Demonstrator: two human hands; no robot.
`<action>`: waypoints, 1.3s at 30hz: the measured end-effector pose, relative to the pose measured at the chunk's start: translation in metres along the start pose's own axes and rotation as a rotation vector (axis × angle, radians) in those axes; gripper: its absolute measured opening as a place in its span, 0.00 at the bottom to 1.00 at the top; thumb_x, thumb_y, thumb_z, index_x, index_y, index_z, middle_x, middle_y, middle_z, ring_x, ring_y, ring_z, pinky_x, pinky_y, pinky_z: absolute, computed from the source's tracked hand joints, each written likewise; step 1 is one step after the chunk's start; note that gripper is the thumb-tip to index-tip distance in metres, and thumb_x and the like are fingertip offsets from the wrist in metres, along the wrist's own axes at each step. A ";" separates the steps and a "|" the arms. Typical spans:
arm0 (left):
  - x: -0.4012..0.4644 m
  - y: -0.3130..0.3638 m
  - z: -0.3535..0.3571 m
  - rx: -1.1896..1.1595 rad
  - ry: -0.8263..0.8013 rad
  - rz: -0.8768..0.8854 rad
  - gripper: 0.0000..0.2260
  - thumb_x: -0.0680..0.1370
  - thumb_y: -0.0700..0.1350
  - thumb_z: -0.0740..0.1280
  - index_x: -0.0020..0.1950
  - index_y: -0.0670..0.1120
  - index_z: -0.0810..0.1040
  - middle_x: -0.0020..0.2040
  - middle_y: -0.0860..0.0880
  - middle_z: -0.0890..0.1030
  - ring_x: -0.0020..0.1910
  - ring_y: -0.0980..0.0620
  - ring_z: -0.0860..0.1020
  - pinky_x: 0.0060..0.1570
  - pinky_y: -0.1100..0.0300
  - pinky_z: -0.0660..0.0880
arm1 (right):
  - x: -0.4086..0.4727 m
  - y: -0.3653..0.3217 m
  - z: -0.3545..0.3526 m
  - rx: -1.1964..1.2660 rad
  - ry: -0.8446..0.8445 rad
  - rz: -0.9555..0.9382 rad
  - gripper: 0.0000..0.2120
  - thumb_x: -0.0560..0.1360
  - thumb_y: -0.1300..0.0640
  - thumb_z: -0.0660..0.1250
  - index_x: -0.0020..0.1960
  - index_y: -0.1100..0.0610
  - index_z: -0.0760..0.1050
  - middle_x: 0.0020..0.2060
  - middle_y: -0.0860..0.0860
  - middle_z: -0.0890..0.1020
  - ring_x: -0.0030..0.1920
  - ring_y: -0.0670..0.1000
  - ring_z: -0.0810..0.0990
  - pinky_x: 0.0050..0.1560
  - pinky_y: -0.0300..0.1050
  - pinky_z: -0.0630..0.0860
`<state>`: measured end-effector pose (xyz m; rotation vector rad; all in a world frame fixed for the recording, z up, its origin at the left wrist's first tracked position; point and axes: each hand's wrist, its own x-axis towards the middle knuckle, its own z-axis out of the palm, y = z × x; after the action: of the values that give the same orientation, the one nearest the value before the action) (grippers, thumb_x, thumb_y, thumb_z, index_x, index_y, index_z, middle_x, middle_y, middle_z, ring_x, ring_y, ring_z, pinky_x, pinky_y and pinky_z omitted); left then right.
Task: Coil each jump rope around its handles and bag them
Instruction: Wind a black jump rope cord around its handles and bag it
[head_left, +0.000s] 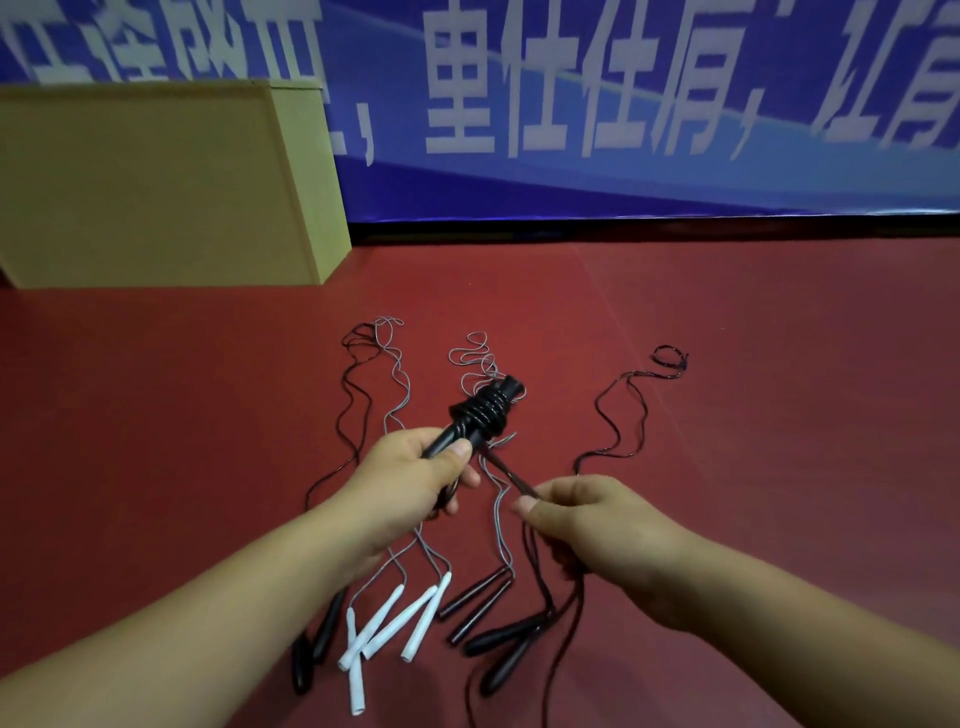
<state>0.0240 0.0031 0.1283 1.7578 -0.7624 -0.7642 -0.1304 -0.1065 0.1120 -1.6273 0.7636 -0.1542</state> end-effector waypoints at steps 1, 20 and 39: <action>0.000 0.000 0.001 0.042 0.009 0.013 0.10 0.83 0.43 0.62 0.44 0.45 0.79 0.28 0.55 0.80 0.24 0.59 0.72 0.28 0.69 0.68 | 0.000 0.001 0.000 -0.021 0.013 0.007 0.08 0.77 0.52 0.68 0.48 0.57 0.79 0.29 0.46 0.73 0.31 0.47 0.69 0.34 0.41 0.68; 0.009 -0.015 -0.002 0.611 0.030 0.148 0.06 0.80 0.50 0.64 0.43 0.54 0.75 0.34 0.53 0.79 0.29 0.56 0.73 0.31 0.61 0.67 | -0.011 -0.006 -0.002 -0.150 -0.159 0.088 0.18 0.82 0.50 0.59 0.48 0.62 0.81 0.27 0.51 0.67 0.23 0.48 0.64 0.25 0.38 0.61; 0.000 -0.017 0.012 0.897 -0.307 0.320 0.03 0.78 0.54 0.67 0.49 0.57 0.75 0.34 0.57 0.75 0.33 0.59 0.73 0.37 0.59 0.71 | -0.007 -0.010 -0.020 -0.584 0.211 -0.319 0.13 0.78 0.51 0.64 0.40 0.56 0.80 0.30 0.49 0.81 0.29 0.44 0.76 0.33 0.38 0.72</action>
<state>0.0167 0.0016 0.1088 2.2177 -1.7429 -0.4963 -0.1418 -0.1191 0.1275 -2.3153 0.7426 -0.3595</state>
